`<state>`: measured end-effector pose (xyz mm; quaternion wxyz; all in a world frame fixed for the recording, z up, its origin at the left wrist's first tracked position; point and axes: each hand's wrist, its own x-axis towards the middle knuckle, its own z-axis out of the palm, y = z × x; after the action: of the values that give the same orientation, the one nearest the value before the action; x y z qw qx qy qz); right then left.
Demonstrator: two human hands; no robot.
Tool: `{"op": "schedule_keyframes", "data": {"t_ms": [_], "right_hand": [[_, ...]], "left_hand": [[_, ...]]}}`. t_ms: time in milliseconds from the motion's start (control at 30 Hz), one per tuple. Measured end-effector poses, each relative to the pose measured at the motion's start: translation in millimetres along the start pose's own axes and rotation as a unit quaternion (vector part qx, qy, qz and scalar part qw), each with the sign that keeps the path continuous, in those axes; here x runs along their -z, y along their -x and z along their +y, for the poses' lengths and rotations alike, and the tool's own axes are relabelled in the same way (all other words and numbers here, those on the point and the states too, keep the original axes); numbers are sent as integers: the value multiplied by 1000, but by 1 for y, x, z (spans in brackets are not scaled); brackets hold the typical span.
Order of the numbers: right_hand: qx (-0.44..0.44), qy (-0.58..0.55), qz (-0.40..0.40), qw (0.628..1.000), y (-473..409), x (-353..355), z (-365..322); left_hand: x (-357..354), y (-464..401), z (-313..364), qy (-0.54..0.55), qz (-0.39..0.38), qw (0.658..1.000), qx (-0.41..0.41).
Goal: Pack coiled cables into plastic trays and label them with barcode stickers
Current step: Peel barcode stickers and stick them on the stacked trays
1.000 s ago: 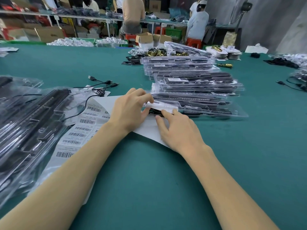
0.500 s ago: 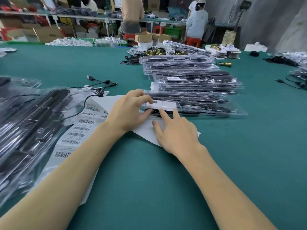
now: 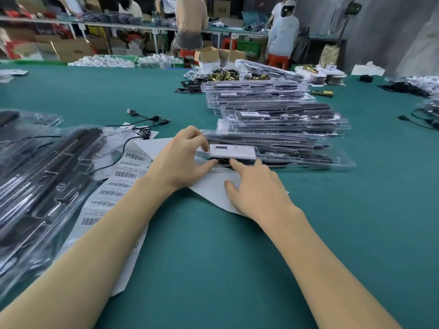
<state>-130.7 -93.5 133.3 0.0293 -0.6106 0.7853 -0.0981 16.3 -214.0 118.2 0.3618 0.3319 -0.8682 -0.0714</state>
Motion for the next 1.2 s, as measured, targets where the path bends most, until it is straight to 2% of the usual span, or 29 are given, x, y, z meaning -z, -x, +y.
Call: {"op": "schedule_keyframes", "data": {"t_ms": [267,433,833,1000,1200], "right_hand": [[-39,-107,111,987,-2,11,15],[-18,-90,197,976,-9,5,23],[10,-97,180,979,-29,-12,36],[8,-115,168,979,-35,-13,41],[6,-159,182,970,-36,-18,45]], "left_hand": [[-1,-1,-5,-36,-39,998,23],[2,-1,-5,-49,-77,995,31],[3,0,2,-120,-154,978,73],[7,1,8,-113,-183,972,99],[20,-27,22,-142,-263,937,179]]}}
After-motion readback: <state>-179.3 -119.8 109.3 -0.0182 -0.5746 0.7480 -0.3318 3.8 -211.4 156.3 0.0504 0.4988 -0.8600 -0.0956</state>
